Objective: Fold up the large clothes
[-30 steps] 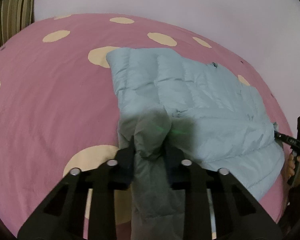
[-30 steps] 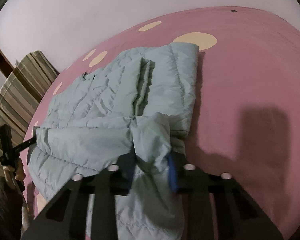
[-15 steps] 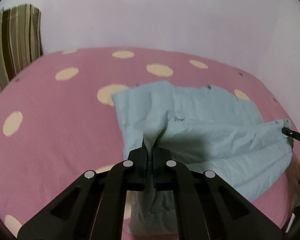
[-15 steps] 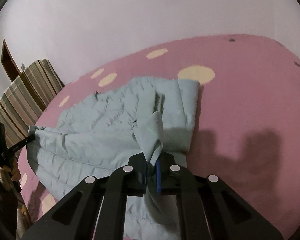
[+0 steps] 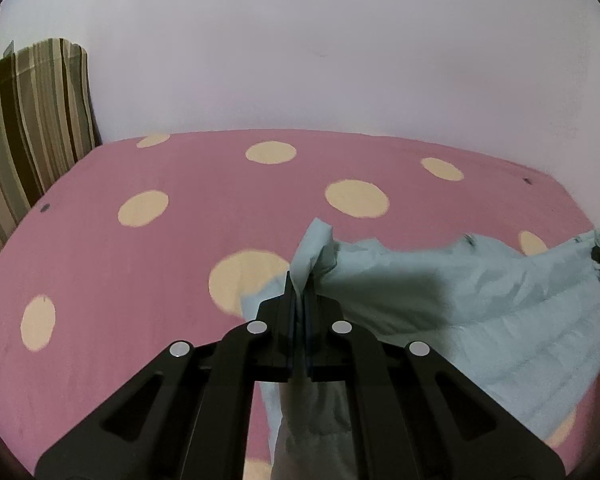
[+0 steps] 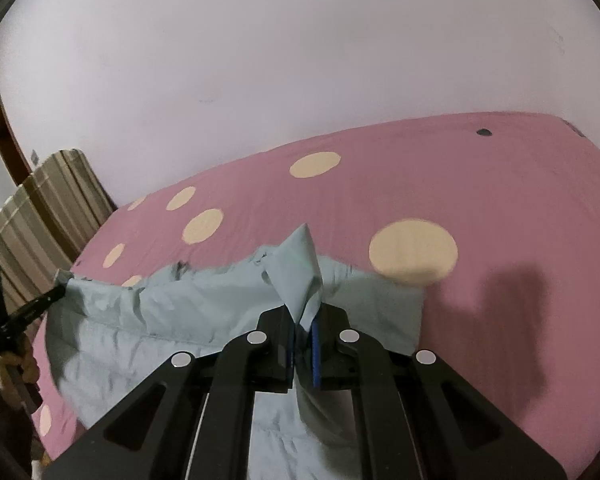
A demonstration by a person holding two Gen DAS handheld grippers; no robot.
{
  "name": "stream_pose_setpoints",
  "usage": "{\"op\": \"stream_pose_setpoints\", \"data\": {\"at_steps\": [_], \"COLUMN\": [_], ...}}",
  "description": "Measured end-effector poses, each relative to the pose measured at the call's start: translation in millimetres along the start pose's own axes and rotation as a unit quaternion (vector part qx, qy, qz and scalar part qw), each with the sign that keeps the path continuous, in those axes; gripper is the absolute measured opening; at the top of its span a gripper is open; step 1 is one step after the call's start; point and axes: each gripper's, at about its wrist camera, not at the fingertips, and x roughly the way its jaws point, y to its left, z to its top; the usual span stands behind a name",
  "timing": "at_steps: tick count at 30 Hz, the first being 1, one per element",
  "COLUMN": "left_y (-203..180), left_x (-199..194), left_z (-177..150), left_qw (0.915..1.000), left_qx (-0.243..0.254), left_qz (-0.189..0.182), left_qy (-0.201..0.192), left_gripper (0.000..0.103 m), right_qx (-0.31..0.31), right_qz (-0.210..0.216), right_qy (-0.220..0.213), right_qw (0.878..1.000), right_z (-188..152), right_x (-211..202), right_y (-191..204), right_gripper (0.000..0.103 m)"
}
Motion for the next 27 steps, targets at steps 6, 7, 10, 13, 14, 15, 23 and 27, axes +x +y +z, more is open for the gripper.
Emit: {"op": "stream_pose_setpoints", "data": {"at_steps": [6, 7, 10, 13, 14, 15, 23, 27], "left_y": [-5, -5, -7, -9, -9, -9, -13, -13], "left_x": [64, 77, 103, 128, 136, 141, 168, 174], "left_z": [18, 18, 15, 7, 3, 0, -17, -25], "left_qw": [0.9984, 0.9978, 0.9959, 0.9931, 0.9921, 0.9916, 0.9888, 0.9896], "left_qx": [0.003, 0.002, 0.000, 0.003, 0.005, 0.005, 0.006, 0.001], "left_qz": [0.045, 0.051, 0.067, 0.082, 0.084, 0.085, 0.095, 0.101], "left_qy": [0.034, 0.041, 0.061, 0.083, 0.092, 0.097, 0.114, 0.103], "left_gripper": [0.003, 0.003, 0.002, 0.002, 0.003, 0.003, 0.003, 0.003], "right_qx": [0.008, 0.007, 0.006, 0.015, 0.021, 0.028, 0.026, 0.026], "right_qz": [-0.014, -0.020, -0.036, -0.048, -0.049, -0.048, -0.057, -0.058], "right_qy": [0.030, 0.038, 0.064, 0.091, 0.100, 0.106, 0.114, 0.097], "right_qw": [0.999, 0.999, 0.997, 0.995, 0.994, 0.993, 0.992, 0.993], "right_z": [22, 23, 18, 8, 4, 0, -16, -21], "right_x": [59, 71, 102, 128, 134, 139, 157, 158], "right_y": [-6, -7, -11, -22, -27, -31, -40, -40], "right_gripper": [0.005, 0.005, 0.005, 0.005, 0.005, 0.005, 0.006, 0.004]}}
